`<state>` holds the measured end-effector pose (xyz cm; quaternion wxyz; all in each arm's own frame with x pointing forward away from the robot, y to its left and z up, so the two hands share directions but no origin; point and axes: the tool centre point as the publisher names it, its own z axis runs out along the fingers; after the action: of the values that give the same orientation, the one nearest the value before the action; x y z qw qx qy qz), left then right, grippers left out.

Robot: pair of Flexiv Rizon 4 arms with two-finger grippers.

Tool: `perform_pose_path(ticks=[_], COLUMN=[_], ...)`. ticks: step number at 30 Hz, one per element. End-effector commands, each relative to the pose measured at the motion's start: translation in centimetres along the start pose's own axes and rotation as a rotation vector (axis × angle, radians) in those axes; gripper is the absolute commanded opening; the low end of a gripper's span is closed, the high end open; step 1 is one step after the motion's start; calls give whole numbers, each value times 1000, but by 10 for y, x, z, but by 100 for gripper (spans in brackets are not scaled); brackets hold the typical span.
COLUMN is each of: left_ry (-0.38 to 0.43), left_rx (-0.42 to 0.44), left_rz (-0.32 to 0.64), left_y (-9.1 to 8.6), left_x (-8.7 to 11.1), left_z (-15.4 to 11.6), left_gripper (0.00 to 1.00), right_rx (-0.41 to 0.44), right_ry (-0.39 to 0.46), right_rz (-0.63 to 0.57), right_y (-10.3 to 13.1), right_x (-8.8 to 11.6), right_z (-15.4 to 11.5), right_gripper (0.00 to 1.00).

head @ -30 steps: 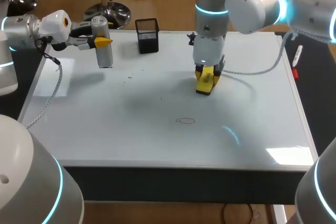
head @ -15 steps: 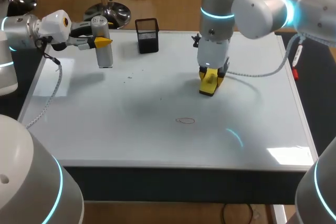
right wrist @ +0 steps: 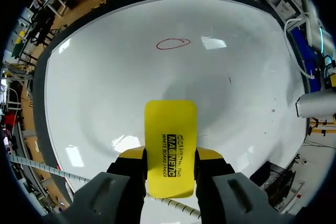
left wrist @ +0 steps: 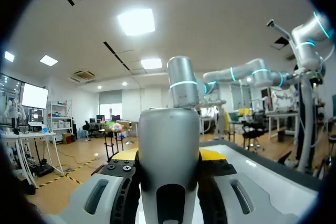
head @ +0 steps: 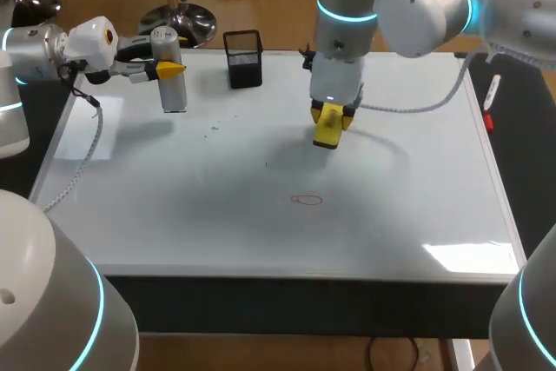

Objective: Pick up the inspection probe, press it on each red-marked spot on the whiteboard one by one, put down the probe, pick up the eraser, and wipe off all the red marks.

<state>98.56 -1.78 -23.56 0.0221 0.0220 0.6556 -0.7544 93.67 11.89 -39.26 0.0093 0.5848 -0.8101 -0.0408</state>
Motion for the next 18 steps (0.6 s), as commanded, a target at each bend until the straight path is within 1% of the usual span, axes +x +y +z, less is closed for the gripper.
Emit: perform_pose_path(ticks=[1, 6, 9, 14, 18], left_ry=[-6, -6, -6, -6, -6], left_rx=[-3, -3, -3, -3, -3], left_rz=[2, 2, 2, 2, 2], left_y=[-2, -2, -2, -2, -2], left_x=[2, 2, 2, 2, 2], left_z=[1, 1, 1, 1, 1], left_gripper=[0, 0, 0, 0, 0], right_rx=[9, 2, -4, -11, -26], right_ry=[26, 31, 33, 33, 33], right_rz=[-19, -46, -58, -63, -48], right_y=[2, 10, 13, 14, 11], right_x=[-17, -31, -36, -38, -32], right_z=[15, 27, 32, 36, 42], right_gripper=[0, 0, 0, 0, 0])
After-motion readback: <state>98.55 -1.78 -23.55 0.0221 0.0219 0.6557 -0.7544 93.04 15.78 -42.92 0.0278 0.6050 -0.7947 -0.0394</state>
